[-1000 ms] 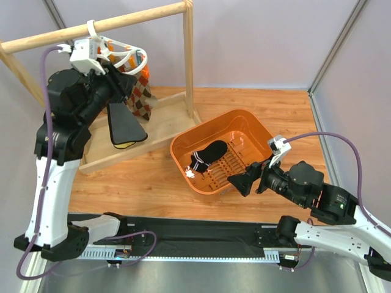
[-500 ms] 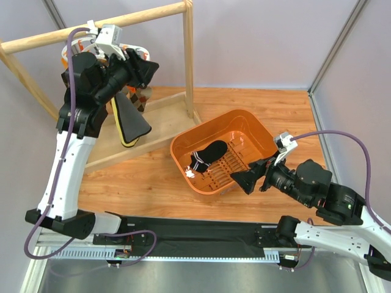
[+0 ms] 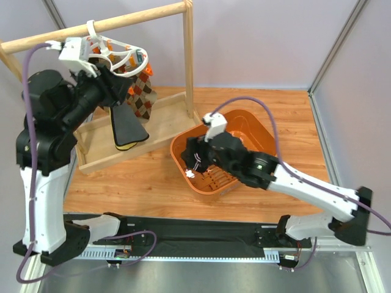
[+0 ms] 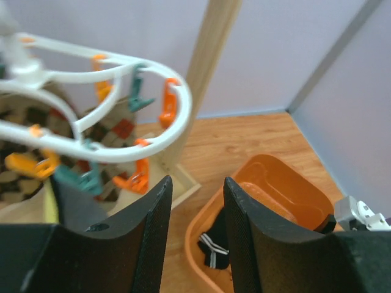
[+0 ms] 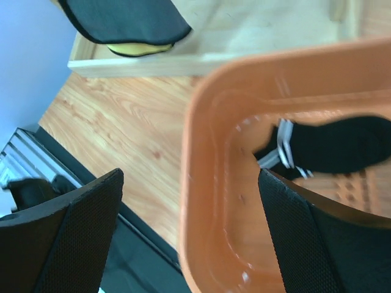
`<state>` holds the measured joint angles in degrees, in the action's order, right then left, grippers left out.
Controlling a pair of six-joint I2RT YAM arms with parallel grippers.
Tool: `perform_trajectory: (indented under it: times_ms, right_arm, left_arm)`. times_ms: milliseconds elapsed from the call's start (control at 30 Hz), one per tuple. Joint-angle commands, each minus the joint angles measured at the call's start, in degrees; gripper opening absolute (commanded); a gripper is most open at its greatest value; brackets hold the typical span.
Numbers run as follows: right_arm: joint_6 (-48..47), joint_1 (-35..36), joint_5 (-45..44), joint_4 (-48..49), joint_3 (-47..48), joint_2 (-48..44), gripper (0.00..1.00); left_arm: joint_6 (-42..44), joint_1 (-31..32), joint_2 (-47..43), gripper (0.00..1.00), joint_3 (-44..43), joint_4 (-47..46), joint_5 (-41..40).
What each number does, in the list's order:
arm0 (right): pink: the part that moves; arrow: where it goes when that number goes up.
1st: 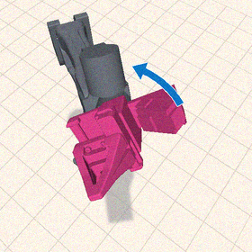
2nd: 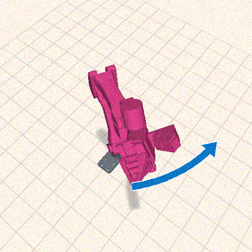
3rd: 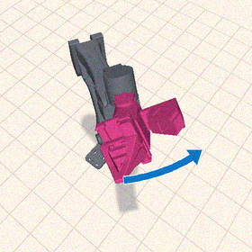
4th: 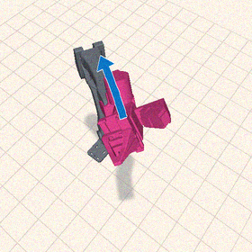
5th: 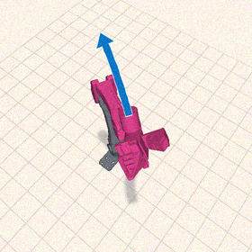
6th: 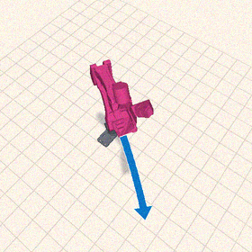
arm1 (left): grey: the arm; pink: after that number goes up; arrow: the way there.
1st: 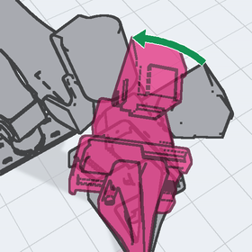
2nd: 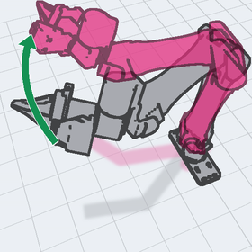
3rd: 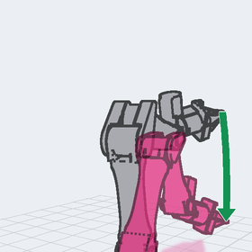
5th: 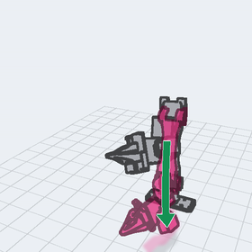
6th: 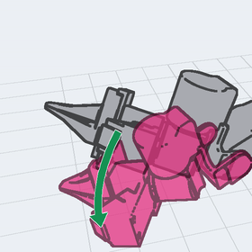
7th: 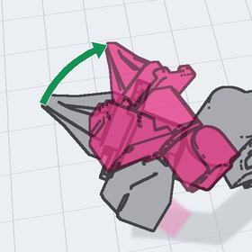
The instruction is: Remove the socks clipped to the hanger
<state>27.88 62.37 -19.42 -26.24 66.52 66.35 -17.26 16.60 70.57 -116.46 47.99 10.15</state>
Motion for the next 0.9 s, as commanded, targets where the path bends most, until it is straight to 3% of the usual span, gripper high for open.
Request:
perform_trajectory:
  times_ms: [0, 167, 233, 267, 400, 533, 700, 767, 867]
  right_arm:
    - [-2.8, 2.1, 1.0, 8.6, 10.5, 9.8, 0.92]
    - [-5.1, 4.9, 3.6, 11.3, 16.1, 16.7, 0.92]
    - [-4.9, 5.0, 4.3, 11.9, 15.4, 16.6, 0.92]
    - [-4.9, 5.1, 4.3, 12.1, 13.9, 16.3, 0.92]
    - [-7.1, 5.0, 1.9, 11.8, 10.3, 12.4, 0.93]
    - [-8.5, 5.0, -0.7, 10.4, 7.2, 6.0, 0.95]
    - [-8.6, 5.0, -1.1, 12.2, 1.7, -0.5, 0.95]
    - [-8.5, 5.0, -1.3, 12.1, 0.9, -2.4, 0.95]
    - [-9.1, 5.0, -1.8, 11.0, 0.3, -3.8, 0.95]
  left_arm:
    - [1.2, -1.9, -2.4, 0.46, -1.0, 10.4, -12.8]
    - [-0.1, -3.2, -2.6, 0.41, -0.2, 11.9, -21.3]
    - [0.5, -3.2, -1.4, 0.22, -1.7, 12.9, -25.2]
    - [0.6, -3.2, 0.0, 0.00, -2.4, 13.3, -29.0]
    - [1.2, -3.2, 3.4, 0.00, -3.3, 11.6, -27.6]
    - [-0.1, -3.2, 7.6, 0.00, -4.2, 9.2, -19.0]
    - [-1.4, -3.2, 8.9, 0.00, 0.9, -6.7, -5.0]
    - [-2.8, -3.2, 9.6, 0.00, 2.6, -13.3, -2.2]
    - [-3.1, -3.2, 13.2, 0.00, 0.8, -16.3, 0.6]
